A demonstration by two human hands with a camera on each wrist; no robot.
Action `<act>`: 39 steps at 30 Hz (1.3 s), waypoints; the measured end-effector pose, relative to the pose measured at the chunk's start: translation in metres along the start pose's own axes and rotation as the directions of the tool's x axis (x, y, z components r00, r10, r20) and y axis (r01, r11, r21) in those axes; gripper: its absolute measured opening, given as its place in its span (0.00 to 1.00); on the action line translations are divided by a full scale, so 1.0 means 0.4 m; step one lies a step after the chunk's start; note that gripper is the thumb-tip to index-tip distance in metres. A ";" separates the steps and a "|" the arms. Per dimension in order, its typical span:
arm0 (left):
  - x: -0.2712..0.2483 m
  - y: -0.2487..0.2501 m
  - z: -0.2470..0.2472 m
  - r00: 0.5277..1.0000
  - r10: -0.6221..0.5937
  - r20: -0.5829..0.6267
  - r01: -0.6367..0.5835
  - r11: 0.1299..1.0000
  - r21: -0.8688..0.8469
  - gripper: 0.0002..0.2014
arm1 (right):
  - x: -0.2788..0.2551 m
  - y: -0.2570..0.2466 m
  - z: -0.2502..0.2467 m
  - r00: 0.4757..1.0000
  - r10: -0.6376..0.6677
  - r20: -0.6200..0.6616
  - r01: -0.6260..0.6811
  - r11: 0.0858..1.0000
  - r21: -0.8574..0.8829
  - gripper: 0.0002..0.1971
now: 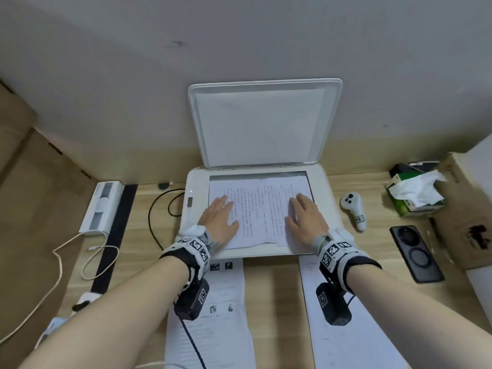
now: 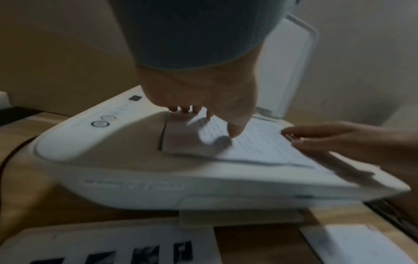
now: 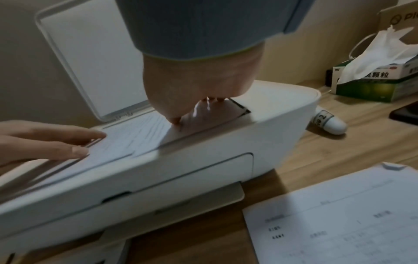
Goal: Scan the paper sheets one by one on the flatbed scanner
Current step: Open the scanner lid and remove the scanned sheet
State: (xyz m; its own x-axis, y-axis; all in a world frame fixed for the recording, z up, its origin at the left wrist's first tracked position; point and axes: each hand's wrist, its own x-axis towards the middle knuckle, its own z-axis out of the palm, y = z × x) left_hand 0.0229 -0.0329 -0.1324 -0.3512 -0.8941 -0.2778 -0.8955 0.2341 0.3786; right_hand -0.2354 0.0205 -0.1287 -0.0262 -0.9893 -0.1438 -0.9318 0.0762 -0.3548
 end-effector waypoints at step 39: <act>0.063 0.032 -0.077 0.998 -0.016 0.068 0.004 0.985 0.170 0.25 | 0.076 0.011 -0.048 0.997 -0.010 0.080 0.020 0.992 -0.127 0.21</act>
State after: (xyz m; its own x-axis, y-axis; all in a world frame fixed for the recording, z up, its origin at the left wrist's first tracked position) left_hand 0.0108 -0.0644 -0.1073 -0.3549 -0.8696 -0.3432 -0.9303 0.2922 0.2216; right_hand -0.2474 -0.0117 -0.1170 0.0117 -0.9769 -0.2135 -0.9707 0.0401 -0.2369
